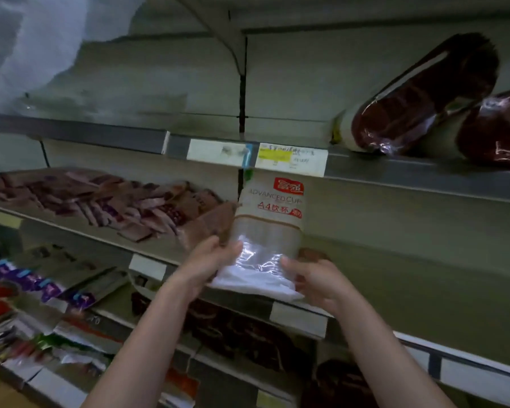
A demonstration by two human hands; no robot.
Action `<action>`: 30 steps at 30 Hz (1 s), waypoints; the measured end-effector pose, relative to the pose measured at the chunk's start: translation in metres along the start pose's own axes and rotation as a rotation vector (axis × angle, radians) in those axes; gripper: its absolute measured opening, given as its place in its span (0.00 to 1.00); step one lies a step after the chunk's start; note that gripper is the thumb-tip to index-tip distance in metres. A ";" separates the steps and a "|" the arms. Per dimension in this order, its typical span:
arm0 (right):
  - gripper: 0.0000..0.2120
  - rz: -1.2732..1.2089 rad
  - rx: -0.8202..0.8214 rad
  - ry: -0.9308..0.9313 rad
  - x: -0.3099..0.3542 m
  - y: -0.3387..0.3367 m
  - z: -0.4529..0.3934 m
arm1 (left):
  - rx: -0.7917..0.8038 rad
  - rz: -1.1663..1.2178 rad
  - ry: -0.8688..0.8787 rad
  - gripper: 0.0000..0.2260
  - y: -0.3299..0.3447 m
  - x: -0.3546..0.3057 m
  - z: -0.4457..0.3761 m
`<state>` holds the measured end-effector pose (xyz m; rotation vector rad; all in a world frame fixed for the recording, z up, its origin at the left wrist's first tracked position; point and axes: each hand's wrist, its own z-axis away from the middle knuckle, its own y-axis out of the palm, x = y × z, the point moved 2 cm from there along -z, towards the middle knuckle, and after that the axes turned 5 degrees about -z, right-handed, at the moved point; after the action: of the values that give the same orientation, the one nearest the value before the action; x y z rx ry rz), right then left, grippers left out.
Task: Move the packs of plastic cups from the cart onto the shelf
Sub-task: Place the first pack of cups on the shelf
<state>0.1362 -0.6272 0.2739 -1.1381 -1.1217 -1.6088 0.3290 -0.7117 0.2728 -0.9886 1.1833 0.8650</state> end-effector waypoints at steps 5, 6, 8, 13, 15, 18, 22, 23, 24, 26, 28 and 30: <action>0.14 0.221 -0.125 -0.102 0.014 0.002 -0.048 | -0.029 -0.066 -0.096 0.08 -0.003 -0.006 -0.061; 0.12 0.217 -0.140 -0.112 0.015 0.002 -0.057 | 0.003 -0.065 -0.071 0.08 -0.001 -0.011 -0.070; 0.07 0.204 -0.169 -0.127 0.014 0.002 -0.079 | 0.072 -0.121 -0.003 0.15 0.002 -0.021 -0.088; 0.25 0.226 -0.348 -0.104 0.002 -0.003 -0.126 | 0.185 -0.252 0.057 0.26 0.000 -0.024 -0.118; 0.30 0.257 -0.401 -0.117 0.004 -0.003 -0.137 | 0.153 -0.319 0.133 0.38 -0.001 -0.021 -0.128; 0.32 0.296 -0.471 -0.127 0.006 -0.002 -0.149 | 0.139 -0.264 0.114 0.25 0.004 -0.019 -0.144; 0.26 0.387 -0.547 -0.157 0.006 0.001 -0.156 | 0.055 -0.326 0.113 0.23 0.010 -0.023 -0.151; 0.25 0.419 -0.556 -0.163 0.006 0.002 -0.156 | 0.037 -0.343 0.106 0.23 0.011 -0.023 -0.150; 0.25 0.448 -0.566 -0.164 0.005 0.002 -0.156 | 0.025 -0.354 0.090 0.23 0.012 -0.022 -0.152; 0.26 0.495 -0.573 -0.158 0.007 0.002 -0.153 | -0.003 -0.353 0.106 0.23 0.015 -0.021 -0.153; 0.31 0.498 -0.573 -0.137 0.010 0.002 -0.146 | -0.022 -0.370 0.134 0.22 0.015 -0.021 -0.155; 0.34 0.485 -0.575 -0.142 0.013 0.001 -0.135 | -0.025 -0.336 0.149 0.23 0.015 -0.020 -0.154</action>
<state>0.1064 -0.7593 0.2622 -1.7597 -0.4002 -1.5028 0.2607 -0.8518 0.2760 -1.2476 1.0909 0.5477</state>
